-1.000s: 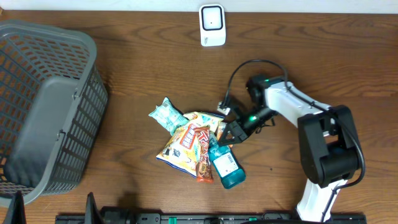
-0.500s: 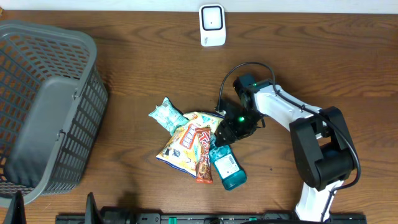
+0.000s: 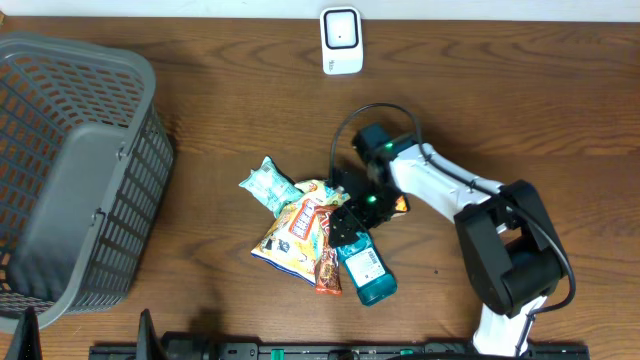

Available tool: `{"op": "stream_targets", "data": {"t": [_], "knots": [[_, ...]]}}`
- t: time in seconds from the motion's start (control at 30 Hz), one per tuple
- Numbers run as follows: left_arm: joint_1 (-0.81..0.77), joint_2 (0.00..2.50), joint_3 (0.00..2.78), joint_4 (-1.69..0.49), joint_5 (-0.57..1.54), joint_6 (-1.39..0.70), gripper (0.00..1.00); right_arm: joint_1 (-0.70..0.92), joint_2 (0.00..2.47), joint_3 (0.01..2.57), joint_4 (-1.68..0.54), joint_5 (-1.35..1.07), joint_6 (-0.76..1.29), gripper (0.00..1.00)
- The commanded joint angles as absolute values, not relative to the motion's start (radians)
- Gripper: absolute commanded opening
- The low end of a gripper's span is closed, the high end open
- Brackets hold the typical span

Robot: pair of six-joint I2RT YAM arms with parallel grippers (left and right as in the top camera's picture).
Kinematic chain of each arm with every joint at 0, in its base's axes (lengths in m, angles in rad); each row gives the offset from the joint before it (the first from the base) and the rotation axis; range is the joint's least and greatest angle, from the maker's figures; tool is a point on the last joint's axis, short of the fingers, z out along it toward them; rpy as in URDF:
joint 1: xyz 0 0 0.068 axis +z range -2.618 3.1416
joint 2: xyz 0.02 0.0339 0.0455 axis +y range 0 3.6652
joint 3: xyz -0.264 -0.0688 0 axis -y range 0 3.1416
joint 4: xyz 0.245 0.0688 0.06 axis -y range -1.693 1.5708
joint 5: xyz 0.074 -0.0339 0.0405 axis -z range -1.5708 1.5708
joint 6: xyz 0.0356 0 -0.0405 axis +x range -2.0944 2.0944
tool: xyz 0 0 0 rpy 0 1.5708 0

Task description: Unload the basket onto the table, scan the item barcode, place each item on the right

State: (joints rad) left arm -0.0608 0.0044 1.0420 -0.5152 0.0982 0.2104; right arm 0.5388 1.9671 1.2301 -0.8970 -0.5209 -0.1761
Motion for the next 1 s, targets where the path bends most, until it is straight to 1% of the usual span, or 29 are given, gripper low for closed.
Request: {"op": "stream_targets", "data": {"t": [0.0, 0.13, 0.3, 0.43, 0.47, 0.63, 0.77, 0.97], "knots": [[-0.057, 0.003, 1.042, -0.507, 0.092, 0.217, 0.98, 0.595, 2.001, 1.214, -0.852, -0.214, -0.104, 0.87], [-0.057, 0.003, 1.042, -0.507, 0.092, 0.216, 0.98, 0.654, 2.001, 1.214, -0.843, -0.127, -0.097, 0.85], [-0.057, 0.003, 1.042, -0.508, 0.092, 0.217, 0.98, 0.684, 2.001, 1.221, -0.846, -0.126, -0.043, 0.85], [-0.057, 0.003, 1.042, -0.508, 0.092, 0.216, 0.98, 0.684, 2.001, 1.225, -0.839, -0.125, -0.030, 0.79], [-0.057, 0.003, 1.042, -0.508, 0.092, 0.216, 0.98, 0.684, 2.001, 1.225, -0.838, -0.125, -0.030, 0.79], [-0.057, 0.003, 1.042, -0.508, 0.092, 0.216, 0.98, 0.684, 2.001, 1.276, -0.862, -0.127, 0.036, 0.86], [-0.057, 0.003, 1.042, -0.508, 0.092, 0.217, 0.98, 0.684, 1.996, 1.380, -0.941, -0.133, 0.071, 0.87], [-0.057, 0.003, 1.042, -0.508, 0.092, 0.217, 0.98, 0.684, 1.955, 1.499, -1.066, -0.032, 0.184, 0.90]]}}
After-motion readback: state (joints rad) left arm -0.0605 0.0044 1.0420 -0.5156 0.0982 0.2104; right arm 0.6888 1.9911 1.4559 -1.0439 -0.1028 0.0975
